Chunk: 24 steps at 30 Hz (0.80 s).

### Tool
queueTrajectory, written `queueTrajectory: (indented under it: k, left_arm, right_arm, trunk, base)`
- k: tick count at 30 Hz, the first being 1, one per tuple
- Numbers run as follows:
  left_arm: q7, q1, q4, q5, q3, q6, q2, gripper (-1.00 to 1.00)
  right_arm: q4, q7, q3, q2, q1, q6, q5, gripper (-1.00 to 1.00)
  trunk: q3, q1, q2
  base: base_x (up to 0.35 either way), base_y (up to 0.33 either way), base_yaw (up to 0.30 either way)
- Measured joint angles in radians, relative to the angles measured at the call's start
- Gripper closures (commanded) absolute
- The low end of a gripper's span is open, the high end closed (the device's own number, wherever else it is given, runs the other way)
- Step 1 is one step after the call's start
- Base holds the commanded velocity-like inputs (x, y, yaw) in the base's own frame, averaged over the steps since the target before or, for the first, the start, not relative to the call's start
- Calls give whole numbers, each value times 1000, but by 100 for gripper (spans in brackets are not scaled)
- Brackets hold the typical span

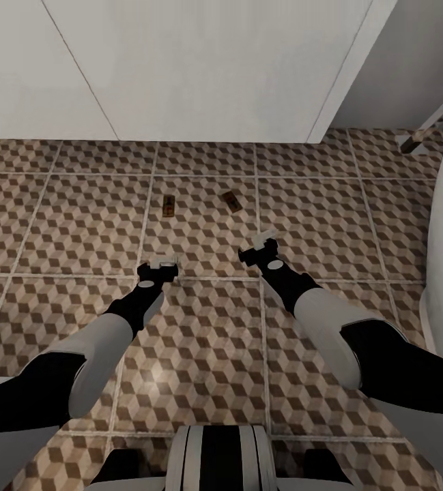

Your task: Take the four mousetraps from the cabinet in the bathroom and place them on the bathroom floor. Make sure all four end up on the same floor surface, and ensure that at least two of them are either under or directly next to the same bathroom sink.

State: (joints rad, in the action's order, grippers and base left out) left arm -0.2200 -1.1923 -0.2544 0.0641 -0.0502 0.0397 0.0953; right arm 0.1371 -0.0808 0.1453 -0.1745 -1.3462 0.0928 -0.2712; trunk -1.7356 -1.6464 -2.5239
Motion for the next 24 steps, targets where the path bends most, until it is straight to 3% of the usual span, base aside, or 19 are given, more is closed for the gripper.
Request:
queueTrajectory:
  k: [10,24]
  left_arm:
    - [0,18,1,0,0,0,0,-100]
    - [1,69,-1,1,-1,3,1,-100]
  right_arm:
    - [-22,0,-1,0,0,11,0,-100]
    - [-104,1,-1,0,1,105,0,-100]
  trunk:
    - [39,4,2]
    - [93,11,6]
  base:
    - [0,0,0]
    - [0,0,0]
